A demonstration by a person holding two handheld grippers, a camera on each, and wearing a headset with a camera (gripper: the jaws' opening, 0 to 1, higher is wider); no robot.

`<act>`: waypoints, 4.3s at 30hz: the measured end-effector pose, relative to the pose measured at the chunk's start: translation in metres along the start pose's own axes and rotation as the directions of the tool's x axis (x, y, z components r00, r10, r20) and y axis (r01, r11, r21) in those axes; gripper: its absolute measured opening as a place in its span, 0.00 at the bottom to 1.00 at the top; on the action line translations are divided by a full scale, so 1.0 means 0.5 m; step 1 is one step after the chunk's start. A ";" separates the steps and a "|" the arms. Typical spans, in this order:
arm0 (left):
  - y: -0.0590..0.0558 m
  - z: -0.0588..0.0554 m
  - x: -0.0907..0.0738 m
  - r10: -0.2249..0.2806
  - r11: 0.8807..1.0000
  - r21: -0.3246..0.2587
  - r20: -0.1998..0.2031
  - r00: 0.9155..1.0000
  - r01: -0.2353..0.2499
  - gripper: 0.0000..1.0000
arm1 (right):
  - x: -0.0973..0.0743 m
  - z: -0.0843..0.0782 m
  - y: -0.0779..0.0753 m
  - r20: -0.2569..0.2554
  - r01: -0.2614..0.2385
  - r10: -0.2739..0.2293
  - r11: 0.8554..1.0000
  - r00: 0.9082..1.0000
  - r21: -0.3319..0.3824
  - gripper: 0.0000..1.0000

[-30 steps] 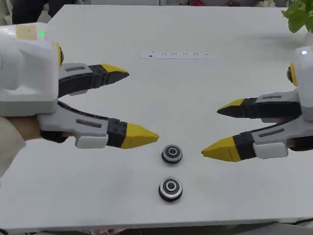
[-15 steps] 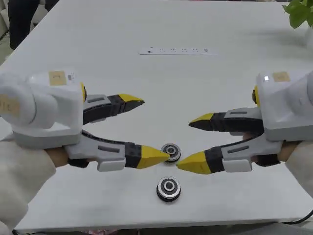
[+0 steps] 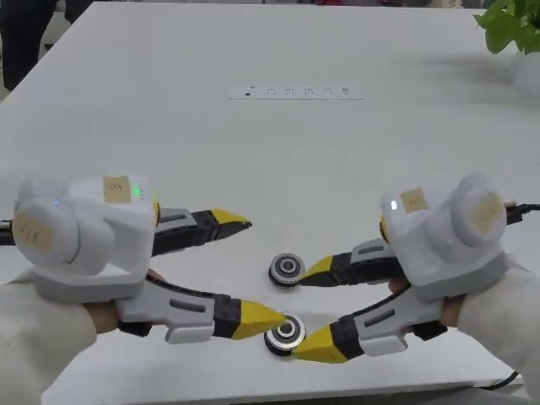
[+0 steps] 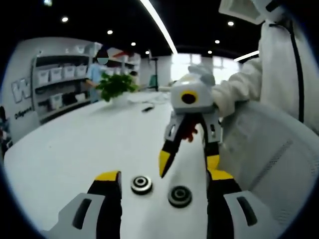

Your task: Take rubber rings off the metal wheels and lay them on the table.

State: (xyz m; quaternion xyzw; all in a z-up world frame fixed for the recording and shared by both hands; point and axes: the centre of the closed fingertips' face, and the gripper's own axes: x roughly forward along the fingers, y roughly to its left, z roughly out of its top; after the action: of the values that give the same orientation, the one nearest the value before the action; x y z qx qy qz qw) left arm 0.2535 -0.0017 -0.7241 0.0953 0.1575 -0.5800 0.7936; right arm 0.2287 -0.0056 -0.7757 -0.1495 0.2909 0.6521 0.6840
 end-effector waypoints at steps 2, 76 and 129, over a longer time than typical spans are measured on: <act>-0.006 -0.009 0.007 -0.015 1.000 -0.003 -0.007 1.000 0.015 0.69 | 0.003 -0.004 -0.002 -0.002 -0.001 0.001 1.000 1.000 0.016 0.47; -0.020 -0.119 0.071 -0.080 0.992 0.090 -0.097 0.992 0.089 0.13 | 0.020 -0.063 -0.041 -0.077 0.059 -0.061 0.998 0.995 -0.032 0.11; -0.008 -0.119 0.066 -0.060 0.994 0.089 -0.101 0.993 0.069 0.08 | -0.016 -0.064 -0.079 -0.043 0.113 -0.105 0.905 0.994 0.411 0.00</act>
State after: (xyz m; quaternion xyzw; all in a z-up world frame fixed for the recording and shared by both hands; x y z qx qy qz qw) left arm 0.2504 -0.0126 -0.7915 0.1551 0.1722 -0.6067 0.7604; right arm 0.2609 -0.0345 -0.8030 -0.0243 0.4200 0.5352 0.7325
